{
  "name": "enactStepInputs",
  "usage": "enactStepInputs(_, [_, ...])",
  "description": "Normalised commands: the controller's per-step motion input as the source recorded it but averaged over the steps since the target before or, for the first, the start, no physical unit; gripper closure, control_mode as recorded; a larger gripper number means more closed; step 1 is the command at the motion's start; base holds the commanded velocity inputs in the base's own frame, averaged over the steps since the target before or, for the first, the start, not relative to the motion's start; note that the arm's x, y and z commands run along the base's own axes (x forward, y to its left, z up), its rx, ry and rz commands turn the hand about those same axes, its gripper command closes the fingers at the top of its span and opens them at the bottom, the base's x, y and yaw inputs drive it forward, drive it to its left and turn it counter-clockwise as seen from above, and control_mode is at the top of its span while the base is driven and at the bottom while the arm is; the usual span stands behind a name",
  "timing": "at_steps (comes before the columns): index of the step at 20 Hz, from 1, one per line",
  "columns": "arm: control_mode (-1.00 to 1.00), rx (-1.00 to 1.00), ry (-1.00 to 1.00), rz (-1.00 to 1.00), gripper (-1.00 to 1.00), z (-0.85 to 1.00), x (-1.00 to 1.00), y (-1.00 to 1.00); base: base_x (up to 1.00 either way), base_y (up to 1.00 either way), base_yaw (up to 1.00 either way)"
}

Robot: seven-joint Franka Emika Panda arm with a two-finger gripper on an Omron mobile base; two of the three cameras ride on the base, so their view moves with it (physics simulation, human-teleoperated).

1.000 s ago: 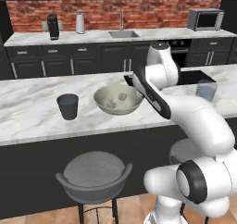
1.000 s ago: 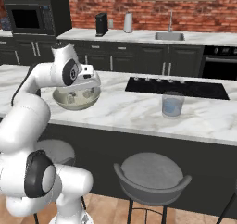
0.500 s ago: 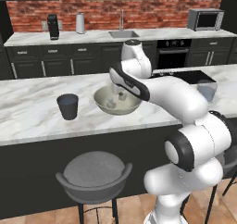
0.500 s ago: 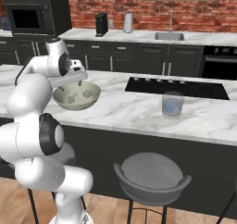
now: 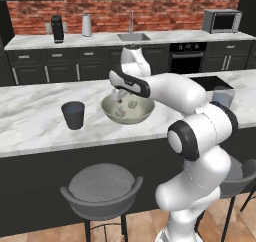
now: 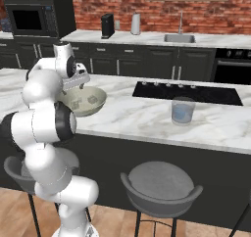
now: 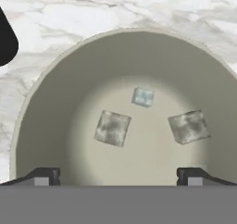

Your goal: There are four ice cubes in the ice bowl. Place two ice cubes in each glass of water.

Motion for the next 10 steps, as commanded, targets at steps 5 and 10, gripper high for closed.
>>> enactStepInputs(5, [-1.00,0.01,0.00,0.07,-1.00,-0.31,0.33,0.14,0.00,0.00,0.00])
enactStepInputs(10, [-1.00,0.00,0.00,0.01,-1.00,-0.23,0.43,0.11,0.00,0.00,0.00])
